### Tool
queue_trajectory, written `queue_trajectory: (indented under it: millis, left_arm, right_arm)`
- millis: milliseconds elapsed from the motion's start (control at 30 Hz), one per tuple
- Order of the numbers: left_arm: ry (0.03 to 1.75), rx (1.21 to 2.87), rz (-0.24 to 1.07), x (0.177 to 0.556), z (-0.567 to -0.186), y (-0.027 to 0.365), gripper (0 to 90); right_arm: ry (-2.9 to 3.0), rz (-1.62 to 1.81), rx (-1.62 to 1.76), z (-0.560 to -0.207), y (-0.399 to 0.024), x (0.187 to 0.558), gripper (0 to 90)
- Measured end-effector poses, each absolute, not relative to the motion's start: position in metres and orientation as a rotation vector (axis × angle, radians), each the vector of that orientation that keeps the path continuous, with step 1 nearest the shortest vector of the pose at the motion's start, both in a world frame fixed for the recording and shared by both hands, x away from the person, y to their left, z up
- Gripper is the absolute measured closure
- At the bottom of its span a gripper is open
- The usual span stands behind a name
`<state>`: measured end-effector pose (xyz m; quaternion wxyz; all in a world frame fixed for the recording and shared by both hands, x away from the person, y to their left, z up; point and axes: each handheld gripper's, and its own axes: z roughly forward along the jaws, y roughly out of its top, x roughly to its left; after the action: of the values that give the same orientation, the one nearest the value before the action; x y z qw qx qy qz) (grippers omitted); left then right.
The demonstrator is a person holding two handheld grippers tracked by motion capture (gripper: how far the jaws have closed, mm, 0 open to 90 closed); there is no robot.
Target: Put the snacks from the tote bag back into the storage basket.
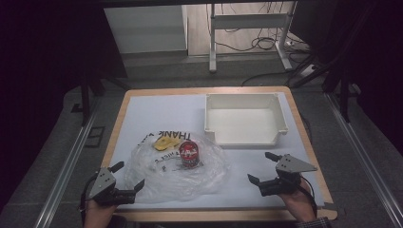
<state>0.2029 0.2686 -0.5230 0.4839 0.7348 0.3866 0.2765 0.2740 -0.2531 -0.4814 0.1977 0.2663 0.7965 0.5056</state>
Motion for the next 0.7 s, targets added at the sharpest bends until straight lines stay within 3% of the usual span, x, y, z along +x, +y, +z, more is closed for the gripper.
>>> queue_trajectory:
  millis: [700]
  left_arm:
    - [0.947,1.804,0.683,0.203,-0.524,0.267,1.5]
  right_arm:
    - [2.317,1.443,0.818,-0.475,-0.233,0.286,1.1]
